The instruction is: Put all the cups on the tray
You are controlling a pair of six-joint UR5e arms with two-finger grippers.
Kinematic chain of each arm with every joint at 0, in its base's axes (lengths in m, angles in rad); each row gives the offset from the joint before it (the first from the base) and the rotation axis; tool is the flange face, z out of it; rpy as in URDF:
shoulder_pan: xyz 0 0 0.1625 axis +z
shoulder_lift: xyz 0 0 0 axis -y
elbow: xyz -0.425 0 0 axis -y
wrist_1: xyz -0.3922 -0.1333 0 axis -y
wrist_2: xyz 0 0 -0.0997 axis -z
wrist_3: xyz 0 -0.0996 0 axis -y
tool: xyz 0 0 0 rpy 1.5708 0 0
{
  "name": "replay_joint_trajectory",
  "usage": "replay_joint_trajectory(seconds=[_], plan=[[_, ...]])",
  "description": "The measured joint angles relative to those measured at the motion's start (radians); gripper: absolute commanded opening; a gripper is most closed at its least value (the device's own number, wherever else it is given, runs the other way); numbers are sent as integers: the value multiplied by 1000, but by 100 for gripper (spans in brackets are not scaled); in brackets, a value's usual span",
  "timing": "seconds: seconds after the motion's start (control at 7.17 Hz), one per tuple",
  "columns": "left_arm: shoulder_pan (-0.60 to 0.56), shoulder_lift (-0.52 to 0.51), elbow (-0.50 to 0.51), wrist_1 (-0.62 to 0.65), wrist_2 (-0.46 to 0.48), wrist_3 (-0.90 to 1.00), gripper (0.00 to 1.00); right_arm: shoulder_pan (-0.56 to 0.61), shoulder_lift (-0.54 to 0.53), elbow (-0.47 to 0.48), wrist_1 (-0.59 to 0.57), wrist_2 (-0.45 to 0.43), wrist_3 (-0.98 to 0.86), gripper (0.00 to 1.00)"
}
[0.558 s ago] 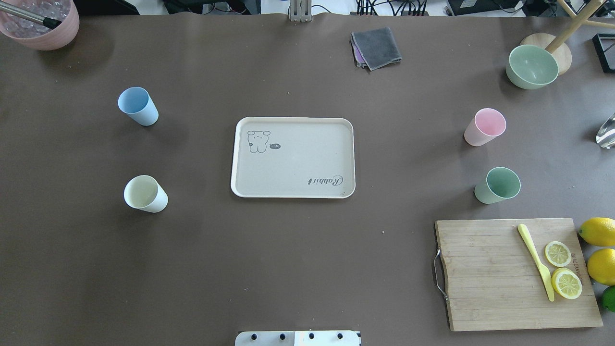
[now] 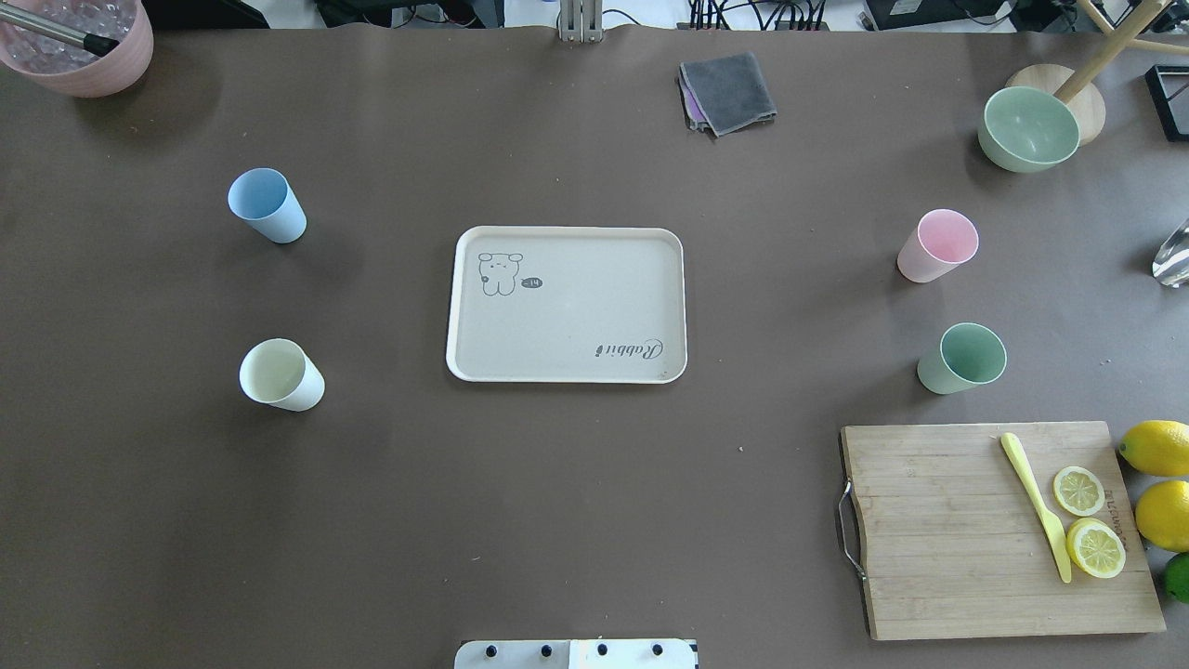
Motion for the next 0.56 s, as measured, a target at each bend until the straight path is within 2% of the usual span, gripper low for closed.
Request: replay_joint_trajectory(seconds=[0.56], plan=[[-2, -16, -51, -6, 4, -5, 98, 0, 31, 19, 2, 5, 7, 100]])
